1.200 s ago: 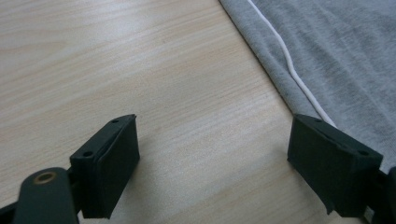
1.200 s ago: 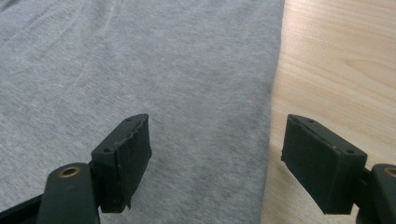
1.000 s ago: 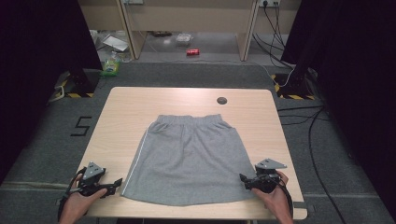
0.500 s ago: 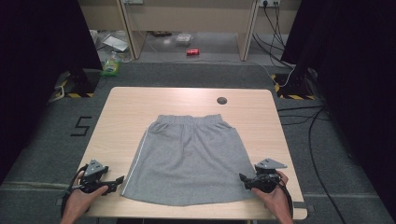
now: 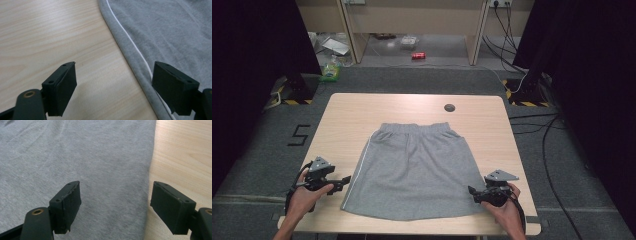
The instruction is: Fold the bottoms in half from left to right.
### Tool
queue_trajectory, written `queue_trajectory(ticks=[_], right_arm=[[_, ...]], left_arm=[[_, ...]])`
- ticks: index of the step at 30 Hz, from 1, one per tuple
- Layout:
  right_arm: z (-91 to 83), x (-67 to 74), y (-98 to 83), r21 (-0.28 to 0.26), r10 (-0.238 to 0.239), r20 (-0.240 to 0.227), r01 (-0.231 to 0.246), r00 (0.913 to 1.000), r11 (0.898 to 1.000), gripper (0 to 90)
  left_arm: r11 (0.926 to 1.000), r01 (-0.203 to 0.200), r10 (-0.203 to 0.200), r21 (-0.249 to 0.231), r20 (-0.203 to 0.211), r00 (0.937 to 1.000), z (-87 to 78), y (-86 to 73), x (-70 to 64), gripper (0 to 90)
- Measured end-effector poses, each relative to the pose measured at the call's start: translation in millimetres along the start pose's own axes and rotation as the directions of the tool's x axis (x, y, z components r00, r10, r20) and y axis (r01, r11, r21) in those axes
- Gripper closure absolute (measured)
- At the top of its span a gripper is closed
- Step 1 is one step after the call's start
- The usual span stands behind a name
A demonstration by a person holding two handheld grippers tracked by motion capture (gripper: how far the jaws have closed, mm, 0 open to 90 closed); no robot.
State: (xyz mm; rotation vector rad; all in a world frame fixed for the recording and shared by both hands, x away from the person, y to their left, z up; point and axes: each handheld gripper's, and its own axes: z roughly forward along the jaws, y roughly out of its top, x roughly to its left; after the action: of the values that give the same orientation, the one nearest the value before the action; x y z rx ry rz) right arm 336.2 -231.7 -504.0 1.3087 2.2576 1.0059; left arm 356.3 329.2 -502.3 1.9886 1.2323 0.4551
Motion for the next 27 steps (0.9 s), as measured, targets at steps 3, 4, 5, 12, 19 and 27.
queue_trajectory(ticks=[3,4,5,12,19,27], right_arm=[[0.3,-0.3,-0.5,0.002,0.001,0.0,-0.001,1.0,1.0,24.5],[0.2,-0.4,-0.4,0.001,0.001,0.0,-0.001,1.0,1.0,24.4],[0.1,-0.3,-0.2,0.0,0.001,0.001,-0.001,1.0,1.0,24.5],[0.4,0.2,0.0,0.002,0.0,0.0,0.0,1.0,1.0,24.6],[0.7,-0.2,-0.4,0.002,0.004,-0.002,-0.004,1.0,1.0,24.8],[0.6,-1.1,-0.7,0.002,-0.005,-0.002,0.005,1.0,1.0,24.9]], left_arm=[[0.9999,0.012,-0.012,0.0,0.008,0.9999,4.5,5.7,2.2,18.1],[0.9998,0.018,-0.018,-0.001,0.01,0.9998,7.1,10.3,3.2,18.0],[0.9999,0.016,-0.016,-0.003,0.014,0.9998,8.7,13.7,3.7,17.7],[0.9993,0.028,-0.028,-0.023,0.03,0.9992,19.5,38.7,6.9,17.8],[0.997,0.07,-0.068,-0.032,0.064,0.9956,43.2,72.5,11.7,22.1],[0.9969,0.078,-0.077,-0.011,0.046,0.996,65.1,93.6,13.8,28.2]])
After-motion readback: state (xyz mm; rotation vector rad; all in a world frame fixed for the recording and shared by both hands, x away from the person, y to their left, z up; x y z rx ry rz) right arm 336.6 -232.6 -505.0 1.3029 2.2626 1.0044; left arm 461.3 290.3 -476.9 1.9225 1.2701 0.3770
